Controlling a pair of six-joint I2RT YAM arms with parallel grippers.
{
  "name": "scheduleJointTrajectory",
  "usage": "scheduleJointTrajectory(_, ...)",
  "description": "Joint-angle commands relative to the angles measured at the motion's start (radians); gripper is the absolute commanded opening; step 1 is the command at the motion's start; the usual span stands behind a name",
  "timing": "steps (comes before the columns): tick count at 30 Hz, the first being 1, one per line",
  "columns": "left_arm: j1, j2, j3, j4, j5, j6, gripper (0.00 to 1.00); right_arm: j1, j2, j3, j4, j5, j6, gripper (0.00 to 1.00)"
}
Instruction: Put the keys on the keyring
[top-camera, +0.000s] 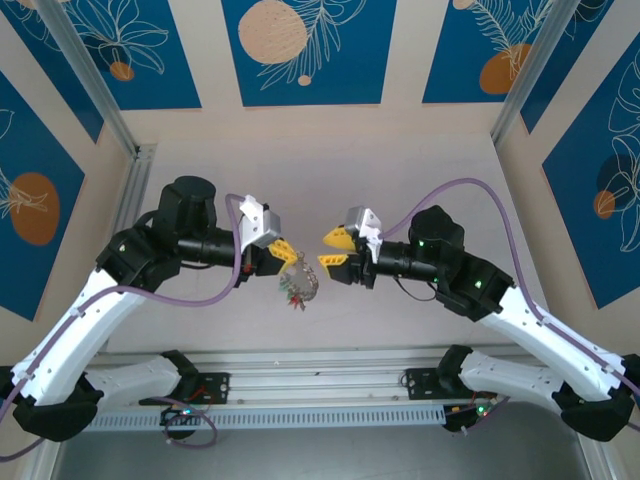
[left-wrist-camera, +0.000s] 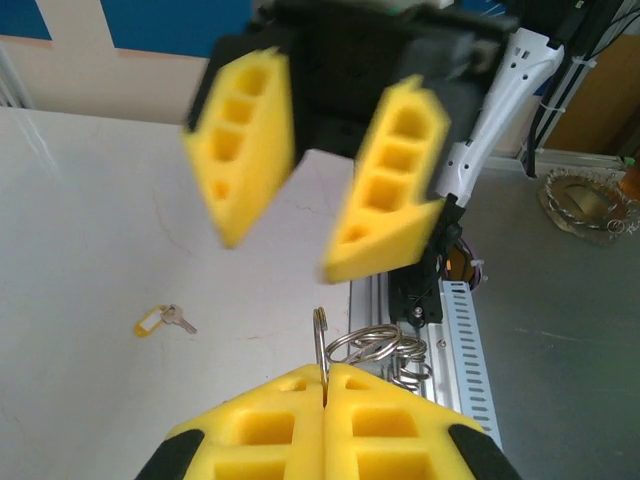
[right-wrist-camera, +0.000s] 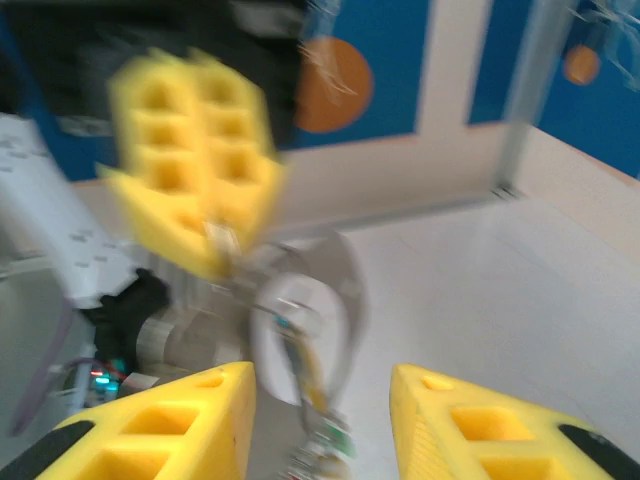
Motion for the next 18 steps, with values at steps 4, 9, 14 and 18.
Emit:
scheduleJointTrajectory(4, -0.009, -0.072, -0.149, 0.123, 0.01, -0.022, 0.0, -0.277, 0.067, 0.021, -0.179, 0.148, 0.315, 0.47)
scheduleJointTrajectory(9, 0.006, -0.123, -0.262, 0.194, -0.001, -0.063, 0.0, -0.459, 0.171, 0.001, -0.323, 0.169, 0.468, 0.47)
scheduleJointTrajectory(14, 0.041, -0.123, -0.333, 0.25, 0.031, -0.123, 0.0, -0.517, 0.312, -0.079, -0.3, 0.161, 0.523, 0.46)
scheduleJointTrajectory(18, 0.081, -0.121, -0.372, 0.286, 0.068, -0.139, 0.0, -0.549, 0.442, -0.102, -0.251, 0.15, 0.536, 0.44)
